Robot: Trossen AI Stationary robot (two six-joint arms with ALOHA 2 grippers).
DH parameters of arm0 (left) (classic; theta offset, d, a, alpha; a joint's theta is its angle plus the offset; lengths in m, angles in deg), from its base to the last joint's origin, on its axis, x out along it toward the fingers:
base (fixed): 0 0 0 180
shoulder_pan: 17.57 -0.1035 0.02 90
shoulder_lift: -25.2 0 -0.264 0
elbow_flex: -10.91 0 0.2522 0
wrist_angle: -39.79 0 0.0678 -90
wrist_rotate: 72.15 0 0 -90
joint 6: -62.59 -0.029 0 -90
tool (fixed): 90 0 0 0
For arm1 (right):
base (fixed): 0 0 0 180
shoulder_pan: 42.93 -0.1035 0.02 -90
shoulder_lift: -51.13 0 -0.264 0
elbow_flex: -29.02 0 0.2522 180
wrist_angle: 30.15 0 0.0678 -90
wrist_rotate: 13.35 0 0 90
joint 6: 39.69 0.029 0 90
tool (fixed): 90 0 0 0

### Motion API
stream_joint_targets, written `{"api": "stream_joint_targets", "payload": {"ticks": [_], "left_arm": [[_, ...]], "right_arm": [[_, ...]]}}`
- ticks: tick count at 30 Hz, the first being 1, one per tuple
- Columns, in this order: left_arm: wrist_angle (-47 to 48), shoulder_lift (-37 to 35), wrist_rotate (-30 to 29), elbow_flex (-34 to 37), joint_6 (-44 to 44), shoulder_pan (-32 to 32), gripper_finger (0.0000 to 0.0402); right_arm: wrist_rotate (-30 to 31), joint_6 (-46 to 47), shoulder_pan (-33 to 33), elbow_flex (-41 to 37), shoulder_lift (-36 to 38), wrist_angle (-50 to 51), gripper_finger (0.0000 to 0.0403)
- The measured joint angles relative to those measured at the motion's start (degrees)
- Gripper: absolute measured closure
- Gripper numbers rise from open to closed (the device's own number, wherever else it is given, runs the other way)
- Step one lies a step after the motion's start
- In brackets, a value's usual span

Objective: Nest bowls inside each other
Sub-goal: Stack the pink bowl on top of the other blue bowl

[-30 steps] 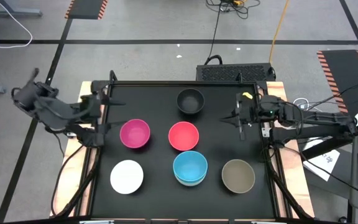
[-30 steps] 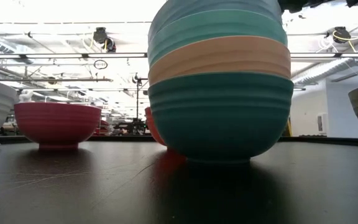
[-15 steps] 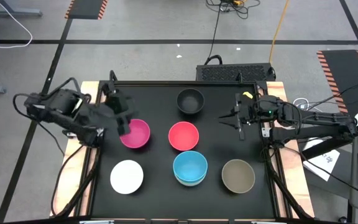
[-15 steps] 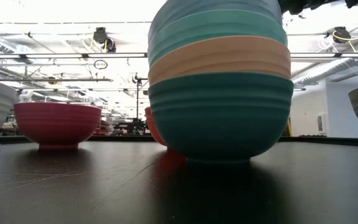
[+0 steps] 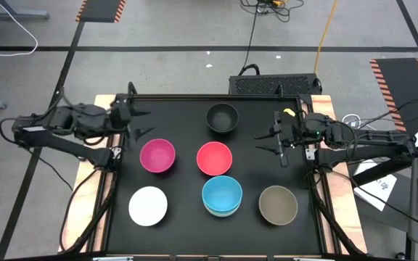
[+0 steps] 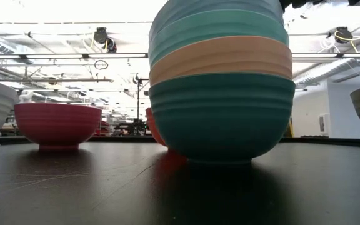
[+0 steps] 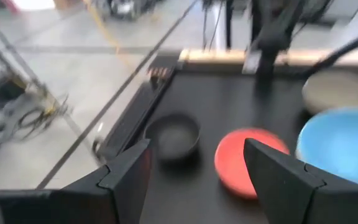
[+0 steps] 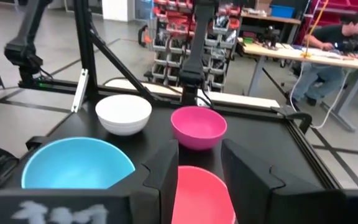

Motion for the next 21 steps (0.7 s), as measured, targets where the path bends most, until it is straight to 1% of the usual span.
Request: {"api": "stream_joint_targets", "payload": {"ticks": [2, 4, 8, 14, 17, 19, 21], "left_arm": [[3.7, 0.1, -0.2, 1.5, 1.6, -0.7, 0.0144], [4.6, 0.2, 0.0, 3.3, 3.4, -1.6, 0.0144], [7.1, -0.1, 3.5, 5.9, 7.4, -3.3, 0.0144], [16.0, 0.1, 7.3, 9.6, 14.4, -7.2, 0.0144], [16.4, 0.0, 11.2, 12.7, 15.5, -8.3, 0.0144], [16.0, 0.1, 11.7, 15.3, 15.6, -9.0, 0.0144], [13.0, -0.6, 11.9, 18.1, 15.6, -10.0, 0.0144]], "right_arm": [[0.1, 0.0, 0.0, 0.0, 0.0, -0.4, 0.0287], [0.3, 0.0, 0.0, 0.0, 0.0, -0.3, 0.0287], [0.3, 0.5, 0.0, 0.0, 0.0, 0.2, 0.0287], [0.4, 1.2, 0.0, 0.0, 0.0, 0.4, 0.0287], [0.7, 1.4, 0.0, 0.0, 0.0, 0.4, 0.0287], [2.0, 1.5, 0.0, 0.0, 0.0, 0.4, 0.0287], [2.1, 1.5, 0.0, 0.0, 0.0, 0.4, 0.0287]]}}
